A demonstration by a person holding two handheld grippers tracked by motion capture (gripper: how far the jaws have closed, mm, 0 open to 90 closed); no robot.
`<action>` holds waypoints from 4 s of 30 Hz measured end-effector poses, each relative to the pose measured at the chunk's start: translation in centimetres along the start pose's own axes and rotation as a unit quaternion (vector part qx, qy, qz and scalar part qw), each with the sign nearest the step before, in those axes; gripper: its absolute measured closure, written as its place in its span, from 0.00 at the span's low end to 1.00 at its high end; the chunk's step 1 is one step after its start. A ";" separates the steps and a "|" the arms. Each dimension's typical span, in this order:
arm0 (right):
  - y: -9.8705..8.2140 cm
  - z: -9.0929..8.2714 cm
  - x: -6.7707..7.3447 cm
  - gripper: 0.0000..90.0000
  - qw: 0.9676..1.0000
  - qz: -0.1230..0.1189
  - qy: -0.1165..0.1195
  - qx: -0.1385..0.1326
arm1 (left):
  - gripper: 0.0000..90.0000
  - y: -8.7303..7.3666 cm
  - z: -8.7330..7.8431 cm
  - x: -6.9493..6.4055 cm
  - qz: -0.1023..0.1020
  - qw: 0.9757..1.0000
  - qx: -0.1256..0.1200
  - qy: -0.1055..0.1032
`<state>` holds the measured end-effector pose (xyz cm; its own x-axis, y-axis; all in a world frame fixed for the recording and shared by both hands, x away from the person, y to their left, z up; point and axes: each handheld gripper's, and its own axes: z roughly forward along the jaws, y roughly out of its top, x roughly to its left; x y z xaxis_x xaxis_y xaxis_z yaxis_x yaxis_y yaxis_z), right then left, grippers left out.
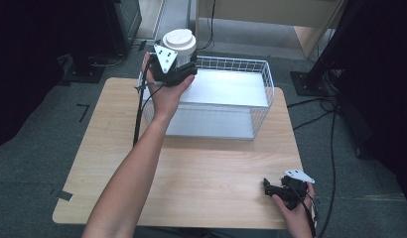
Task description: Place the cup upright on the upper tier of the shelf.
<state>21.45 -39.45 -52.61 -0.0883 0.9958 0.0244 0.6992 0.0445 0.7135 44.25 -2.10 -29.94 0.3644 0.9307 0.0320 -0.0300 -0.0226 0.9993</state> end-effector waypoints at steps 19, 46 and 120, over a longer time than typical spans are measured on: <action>0.0 0.0 0.0 0.02 1.000 0.000 0.000 0.000 | 0.00 0.7 -2.5 0.3 -0.008 0.999 0.037 -0.020; 0.0 0.0 0.0 0.02 1.000 0.000 0.000 0.001 | 0.00 -1.1 -10.5 0.0 0.007 0.999 0.029 -0.033; 0.0 0.0 0.0 0.02 1.000 0.001 0.000 0.001 | 0.00 -21.0 -26.1 7.2 0.007 0.965 0.263 0.014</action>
<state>21.44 -39.43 -52.60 -0.0870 0.9959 0.0262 0.7013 0.0426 0.7116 23.27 14.63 -51.22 0.3411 0.9386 0.0527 0.4451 -0.2106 0.8704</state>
